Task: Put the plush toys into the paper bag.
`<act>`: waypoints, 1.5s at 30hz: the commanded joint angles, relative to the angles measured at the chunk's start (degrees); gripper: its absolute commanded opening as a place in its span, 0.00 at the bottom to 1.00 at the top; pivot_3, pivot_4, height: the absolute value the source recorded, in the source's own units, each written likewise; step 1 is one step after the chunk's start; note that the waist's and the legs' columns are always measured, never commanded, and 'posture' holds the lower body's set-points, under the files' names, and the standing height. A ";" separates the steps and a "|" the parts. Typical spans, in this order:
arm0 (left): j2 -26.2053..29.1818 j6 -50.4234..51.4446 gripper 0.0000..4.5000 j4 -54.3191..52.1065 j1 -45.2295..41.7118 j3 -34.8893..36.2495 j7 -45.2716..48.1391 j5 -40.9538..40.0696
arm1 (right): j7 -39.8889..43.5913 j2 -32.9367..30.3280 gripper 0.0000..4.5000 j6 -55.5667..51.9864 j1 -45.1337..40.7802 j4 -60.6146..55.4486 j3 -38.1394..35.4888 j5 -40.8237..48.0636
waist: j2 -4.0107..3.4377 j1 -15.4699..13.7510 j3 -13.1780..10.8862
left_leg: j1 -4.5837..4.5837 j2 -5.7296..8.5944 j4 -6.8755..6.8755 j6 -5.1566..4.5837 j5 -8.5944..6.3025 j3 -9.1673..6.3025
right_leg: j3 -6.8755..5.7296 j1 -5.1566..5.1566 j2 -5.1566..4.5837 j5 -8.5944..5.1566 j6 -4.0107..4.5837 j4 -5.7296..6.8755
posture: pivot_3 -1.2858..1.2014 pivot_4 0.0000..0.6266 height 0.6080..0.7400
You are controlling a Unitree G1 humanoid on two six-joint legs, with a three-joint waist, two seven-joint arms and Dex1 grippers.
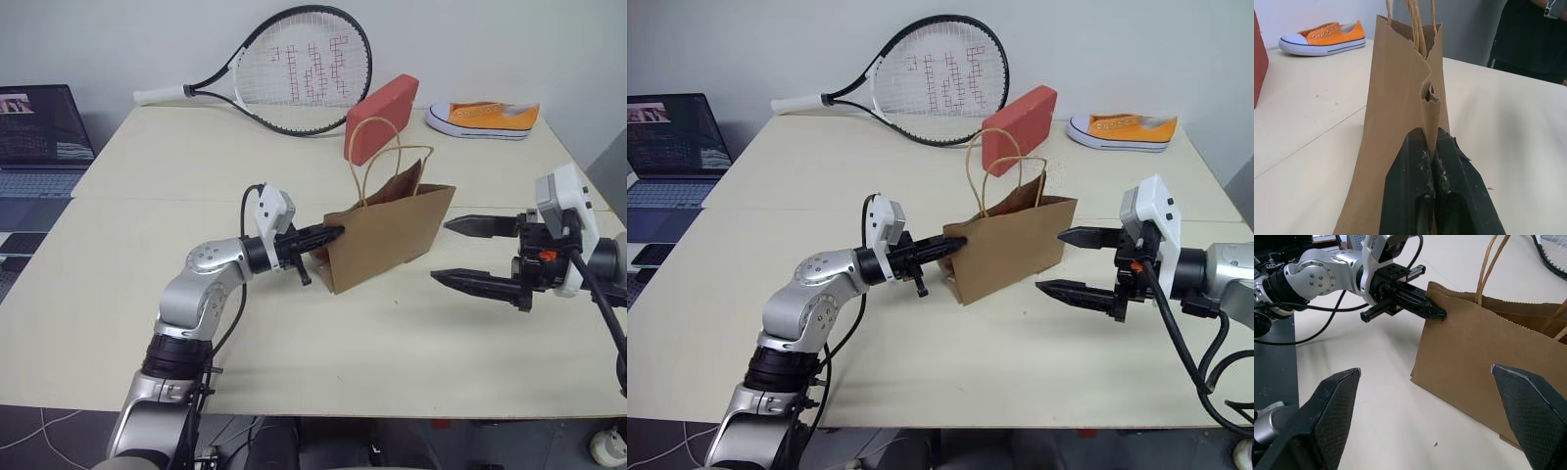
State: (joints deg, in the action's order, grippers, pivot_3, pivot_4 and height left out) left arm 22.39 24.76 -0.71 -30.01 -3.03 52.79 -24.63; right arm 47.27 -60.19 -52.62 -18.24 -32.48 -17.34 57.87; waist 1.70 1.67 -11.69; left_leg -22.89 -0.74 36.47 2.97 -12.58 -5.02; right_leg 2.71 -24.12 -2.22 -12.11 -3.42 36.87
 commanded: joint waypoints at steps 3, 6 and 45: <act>1.05 -1.96 0.00 2.27 -2.41 1.77 3.06 -1.57 | -1.25 0.65 1.00 4.24 1.85 -2.42 -0.97 -4.54 | 0.00 -0.01 0.00 | -0.01 0.00 0.00 0.00 0.00 0.00 | 0.00 0.00 0.00 0.01 -0.02 0.00 | 0.52 0.24 1.00; 1.69 0.04 0.00 3.20 -4.43 2.24 7.52 -4.87 | -2.57 3.27 1.00 10.17 4.35 -3.87 -2.49 -9.92 | 0.00 0.00 0.00 | 0.00 0.00 0.00 0.00 0.00 0.00 | 0.00 0.00 0.00 0.01 -0.02 0.00 | 0.52 0.24 1.00; 14.43 -12.98 0.85 18.61 -10.40 -1.70 25.81 8.61 | 6.31 -7.19 1.00 7.30 20.10 -2.77 -21.52 -6.02 | 0.03 0.11 0.01 | -0.05 -0.01 0.19 0.00 0.00 0.01 | 0.02 0.03 -0.01 -0.16 0.27 0.00 | 0.52 0.24 1.00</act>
State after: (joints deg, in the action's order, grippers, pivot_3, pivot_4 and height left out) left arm 34.84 12.08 21.65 -40.58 -7.78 79.92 -15.86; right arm 51.29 -66.17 -47.64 2.78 -36.87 -38.66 54.07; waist 1.73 1.78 -11.68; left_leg -22.94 -0.75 36.64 2.97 -12.59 -5.01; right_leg 2.74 -24.10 -2.23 -12.27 -3.15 36.88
